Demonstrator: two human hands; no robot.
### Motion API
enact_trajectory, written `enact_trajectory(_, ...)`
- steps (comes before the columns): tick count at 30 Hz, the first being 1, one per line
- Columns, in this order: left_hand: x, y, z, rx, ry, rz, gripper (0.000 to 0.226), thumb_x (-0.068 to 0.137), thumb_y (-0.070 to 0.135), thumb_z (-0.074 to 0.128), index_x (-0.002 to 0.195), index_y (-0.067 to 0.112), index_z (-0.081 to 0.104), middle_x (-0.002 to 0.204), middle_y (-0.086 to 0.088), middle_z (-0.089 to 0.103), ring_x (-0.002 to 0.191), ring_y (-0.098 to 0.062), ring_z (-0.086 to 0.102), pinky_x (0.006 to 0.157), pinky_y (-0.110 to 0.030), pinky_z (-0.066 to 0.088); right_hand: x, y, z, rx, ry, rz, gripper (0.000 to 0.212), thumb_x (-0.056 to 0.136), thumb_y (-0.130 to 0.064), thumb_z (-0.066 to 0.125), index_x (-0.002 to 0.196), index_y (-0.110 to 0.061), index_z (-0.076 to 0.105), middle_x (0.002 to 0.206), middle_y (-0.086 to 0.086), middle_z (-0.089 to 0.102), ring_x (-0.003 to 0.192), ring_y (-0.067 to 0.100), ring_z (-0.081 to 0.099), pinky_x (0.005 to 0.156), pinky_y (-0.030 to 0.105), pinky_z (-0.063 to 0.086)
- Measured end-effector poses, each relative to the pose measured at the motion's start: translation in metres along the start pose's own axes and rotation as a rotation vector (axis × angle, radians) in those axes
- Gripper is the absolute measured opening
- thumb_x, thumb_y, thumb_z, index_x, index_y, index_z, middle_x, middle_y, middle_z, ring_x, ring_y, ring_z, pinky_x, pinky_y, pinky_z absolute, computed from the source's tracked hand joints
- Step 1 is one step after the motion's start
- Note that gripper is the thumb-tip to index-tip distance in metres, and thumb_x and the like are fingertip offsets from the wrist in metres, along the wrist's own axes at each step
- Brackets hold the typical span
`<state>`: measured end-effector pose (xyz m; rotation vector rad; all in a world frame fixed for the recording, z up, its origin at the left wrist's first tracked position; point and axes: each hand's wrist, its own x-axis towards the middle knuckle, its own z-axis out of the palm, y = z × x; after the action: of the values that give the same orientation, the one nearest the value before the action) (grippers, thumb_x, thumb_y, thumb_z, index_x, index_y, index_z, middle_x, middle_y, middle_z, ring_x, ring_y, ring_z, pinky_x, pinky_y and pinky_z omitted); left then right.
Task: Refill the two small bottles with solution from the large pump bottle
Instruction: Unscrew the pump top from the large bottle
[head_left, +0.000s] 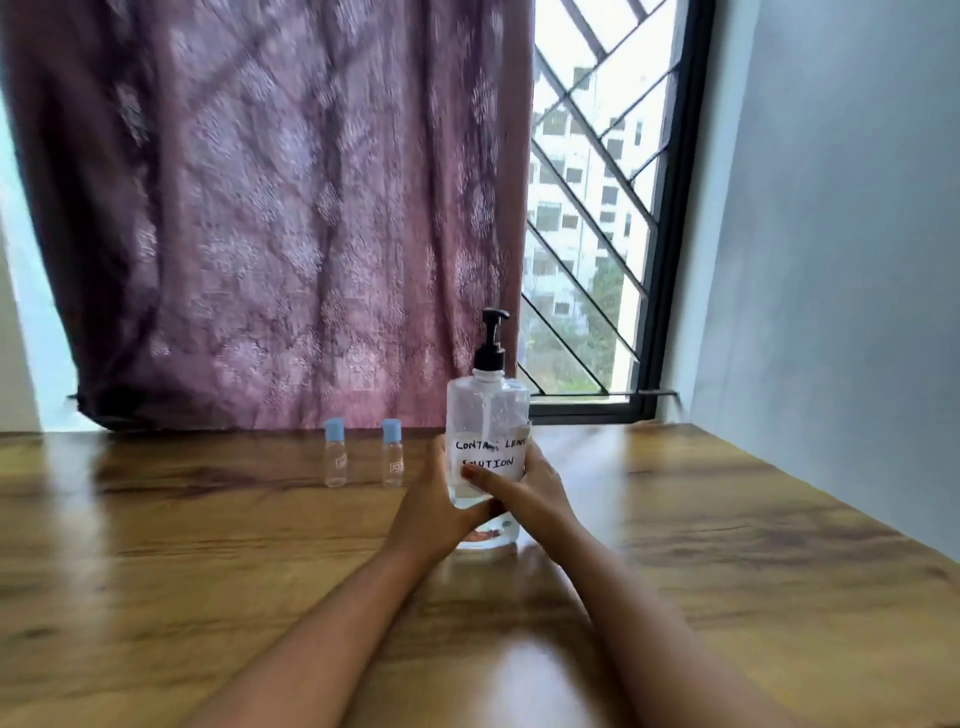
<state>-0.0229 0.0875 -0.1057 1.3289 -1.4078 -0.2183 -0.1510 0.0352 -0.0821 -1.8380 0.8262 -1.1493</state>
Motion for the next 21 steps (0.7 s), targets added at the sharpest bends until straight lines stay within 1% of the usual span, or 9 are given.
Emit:
enact_trajectory(3, -0.021, 0.009, -0.007, 0.009, 0.014, 0.021, 0.097, 0.061, 0.041, 0.085, 0.136, 0.026, 0.025, 0.126, 0.008, 0.06, 0.113, -0.012, 0.061, 0.092, -0.034, 0.053, -0.022, -0.008, 0.006, -0.035, 0.093, -0.003, 0.049, 0.051, -0.058, 0.077, 0.092, -0.043, 0.054, 0.096, -0.013, 0.068, 0.096, 0.009, 0.065, 0.083, 0.032, 0.053)
enact_trajectory(6, -0.036, 0.018, -0.009, 0.012, 0.002, 0.012, 0.118, 0.06, 0.039, 0.085, 0.145, 0.036, 0.004, 0.132, 0.013, 0.054, 0.116, -0.007, 0.058, 0.093, -0.029, 0.052, -0.037, -0.012, 0.012, -0.054, 0.139, -0.007, 0.059, 0.053, -0.066, 0.072, 0.1, -0.039, 0.05, 0.1, -0.011, 0.065, 0.104, 0.018, 0.06, 0.092, 0.043, 0.049)
enact_trajectory(8, -0.041, 0.023, -0.007, 0.001, 0.023, 0.003, 0.112, 0.058, 0.038, 0.085, 0.141, 0.041, 0.01, 0.135, 0.005, 0.056, 0.118, -0.016, 0.06, 0.091, -0.042, 0.055, -0.045, -0.014, 0.015, -0.011, 0.132, -0.027, 0.061, 0.056, -0.072, 0.066, 0.104, -0.037, 0.05, 0.105, -0.006, 0.064, 0.107, 0.021, 0.058, 0.096, 0.047, 0.047)
enact_trajectory(10, -0.04, 0.027, -0.007, 0.022, 0.056, 0.01, 0.116, 0.059, 0.038, 0.086, 0.146, 0.029, 0.011, 0.142, -0.003, 0.05, 0.125, -0.021, 0.055, 0.097, -0.045, 0.051, -0.047, -0.024, 0.016, 0.04, 0.14, -0.059, 0.062, 0.062, -0.074, 0.058, 0.107, -0.031, 0.053, 0.108, -0.001, 0.063, 0.108, 0.021, 0.059, 0.098, 0.049, 0.046)
enact_trajectory(12, -0.036, 0.03, -0.005, 0.026, 0.092, 0.023, 0.117, 0.057, 0.039, 0.089, 0.146, 0.015, 0.017, 0.139, -0.006, 0.05, 0.125, -0.022, 0.054, 0.1, -0.044, 0.049, -0.042, -0.039, 0.011, 0.083, 0.172, -0.112, 0.057, 0.073, -0.064, 0.058, 0.113, -0.023, 0.056, 0.111, 0.007, 0.064, 0.108, 0.027, 0.06, 0.097, 0.052, 0.046)
enact_trajectory(14, -0.03, 0.032, -0.002, 0.012, 0.094, 0.025, 0.115, 0.052, 0.04, 0.091, 0.143, 0.015, 0.025, 0.133, -0.005, 0.052, 0.121, -0.021, 0.055, 0.099, -0.043, 0.049, -0.03, -0.059, 0.002, 0.063, 0.223, -0.178, 0.041, 0.087, -0.046, 0.059, 0.116, -0.017, 0.056, 0.113, 0.013, 0.063, 0.108, 0.032, 0.059, 0.096, 0.053, 0.046)
enact_trajectory(16, -0.024, 0.032, 0.005, 0.0, 0.046, 0.003, 0.111, 0.049, 0.045, 0.09, 0.138, 0.02, 0.03, 0.129, -0.002, 0.057, 0.117, -0.02, 0.058, 0.096, -0.039, 0.051, -0.013, -0.079, -0.01, 0.023, 0.233, -0.235, 0.031, 0.092, -0.036, 0.055, 0.116, -0.017, 0.057, 0.113, 0.008, 0.063, 0.107, 0.026, 0.06, 0.094, 0.046, 0.048)
enact_trajectory(18, -0.018, 0.031, 0.012, -0.019, 0.003, -0.014, 0.102, 0.046, 0.05, 0.089, 0.13, 0.026, 0.036, 0.122, 0.005, 0.061, 0.11, -0.015, 0.062, 0.089, -0.03, 0.054, 0.001, -0.097, -0.02, 0.006, 0.195, -0.282, 0.022, 0.092, -0.033, 0.056, 0.107, -0.019, 0.063, 0.099, 0.001, 0.067, 0.095, 0.018, 0.063, 0.083, 0.035, 0.049)
enact_trajectory(21, -0.005, 0.027, 0.022, -0.044, -0.026, -0.01, 0.096, 0.042, 0.051, 0.09, 0.12, 0.031, 0.039, 0.113, 0.012, 0.061, 0.102, -0.009, 0.062, 0.08, -0.021, 0.053, 0.021, -0.105, -0.033, -0.069, 0.174, -0.295, 0.014, 0.088, -0.026, 0.063, 0.096, -0.017, 0.07, 0.081, -0.002, 0.068, 0.08, 0.015, 0.064, 0.076, 0.034, 0.049)
